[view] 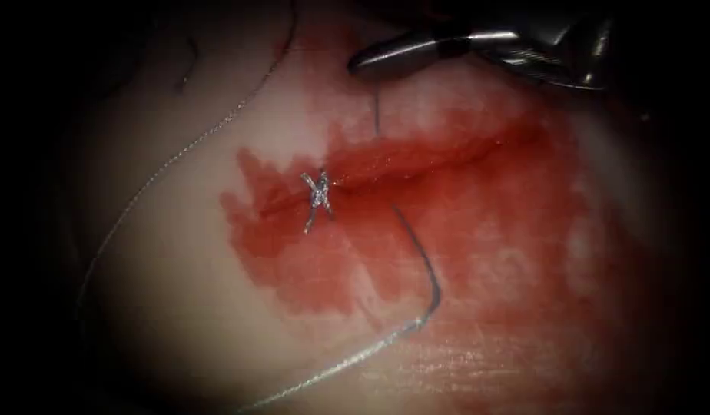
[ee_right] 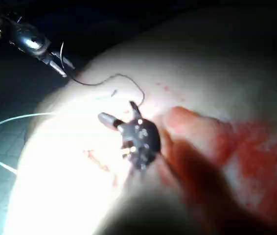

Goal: Wound Closure

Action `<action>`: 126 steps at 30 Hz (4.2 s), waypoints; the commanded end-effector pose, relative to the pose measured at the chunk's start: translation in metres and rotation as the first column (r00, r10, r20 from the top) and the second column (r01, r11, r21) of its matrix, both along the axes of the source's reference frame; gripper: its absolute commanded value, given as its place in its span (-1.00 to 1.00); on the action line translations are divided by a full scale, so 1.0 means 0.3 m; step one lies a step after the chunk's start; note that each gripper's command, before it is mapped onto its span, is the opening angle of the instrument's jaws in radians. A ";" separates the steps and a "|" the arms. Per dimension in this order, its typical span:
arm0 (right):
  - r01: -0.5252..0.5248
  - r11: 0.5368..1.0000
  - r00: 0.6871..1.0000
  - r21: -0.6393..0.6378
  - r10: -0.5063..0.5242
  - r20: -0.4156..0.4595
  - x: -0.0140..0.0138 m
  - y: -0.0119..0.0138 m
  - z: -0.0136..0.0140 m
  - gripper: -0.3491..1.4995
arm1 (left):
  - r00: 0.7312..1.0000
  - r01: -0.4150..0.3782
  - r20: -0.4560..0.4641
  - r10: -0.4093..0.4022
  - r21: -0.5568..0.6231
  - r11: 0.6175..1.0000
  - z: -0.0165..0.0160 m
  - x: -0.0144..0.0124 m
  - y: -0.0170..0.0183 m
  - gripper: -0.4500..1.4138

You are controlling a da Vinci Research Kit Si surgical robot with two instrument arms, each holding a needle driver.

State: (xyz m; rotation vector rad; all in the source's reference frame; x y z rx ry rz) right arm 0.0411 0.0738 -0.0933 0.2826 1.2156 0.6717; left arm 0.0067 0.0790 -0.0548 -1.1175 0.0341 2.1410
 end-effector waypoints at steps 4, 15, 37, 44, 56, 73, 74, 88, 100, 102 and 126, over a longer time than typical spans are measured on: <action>-0.010 1.000 1.000 -0.009 0.010 0.005 0.0010 -0.0001 0.0007 0.73 | 0.994 0.057 0.093 -0.059 0.024 0.998 -0.005 -0.0004 0.004 0.28; -0.005 1.000 1.000 -0.016 0.005 0.015 -0.0119 -0.0050 -0.0020 0.74 | 0.967 -0.006 0.253 0.022 -0.065 0.998 -0.036 -0.0026 0.001 0.30; -0.005 0.999 1.000 -0.033 0.006 0.031 -0.0152 -0.0142 -0.0001 0.78 | 0.947 -0.321 -0.009 0.322 -0.106 0.941 -0.062 -0.0263 -0.012 0.31; -0.003 0.999 0.999 -0.038 0.004 0.032 -0.0149 -0.0164 0.0007 0.82 | 0.915 -0.249 0.282 0.288 -0.166 0.954 -0.056 -0.0507 -0.015 0.26; -0.002 0.999 0.999 -0.041 0.003 0.032 -0.0145 -0.0183 0.0007 0.82 | 0.888 -0.311 0.388 0.249 0.107 0.944 -0.045 -0.0747 -0.040 0.25; 0.001 0.999 0.999 -0.045 0.001 0.036 -0.0135 -0.0215 0.0007 0.82 | 0.928 -0.203 0.365 0.078 0.318 0.926 -0.023 -0.0933 -0.055 0.27; 0.001 0.999 0.999 -0.045 0.001 0.036 -0.0135 -0.0216 0.0006 0.82 | 0.930 -0.204 0.358 0.081 0.323 0.924 -0.021 -0.0936 -0.056 0.27; 0.001 0.999 0.999 -0.045 0.001 0.036 -0.0134 -0.0218 0.0005 0.80 | 0.877 -0.331 0.471 0.093 0.453 0.828 -0.023 -0.0987 -0.063 0.29; 0.002 0.999 0.999 -0.044 -0.001 0.035 -0.0139 -0.0224 -0.0002 0.80 | 0.918 -0.097 0.362 -0.161 0.600 0.794 -0.014 -0.0914 -0.050 -0.89; 0.002 0.999 0.999 -0.043 -0.001 0.035 -0.0143 -0.0222 -0.0005 0.80 | 0.916 -0.061 0.348 -0.201 0.615 0.786 -0.015 -0.0909 -0.046 -0.89; 0.246 0.943 0.963 -0.223 -0.212 0.168 -0.0332 -0.0228 -0.0473 0.69 | 0.998 0.056 -0.031 -0.046 0.489 0.870 -0.013 -0.0816 -0.027 -0.89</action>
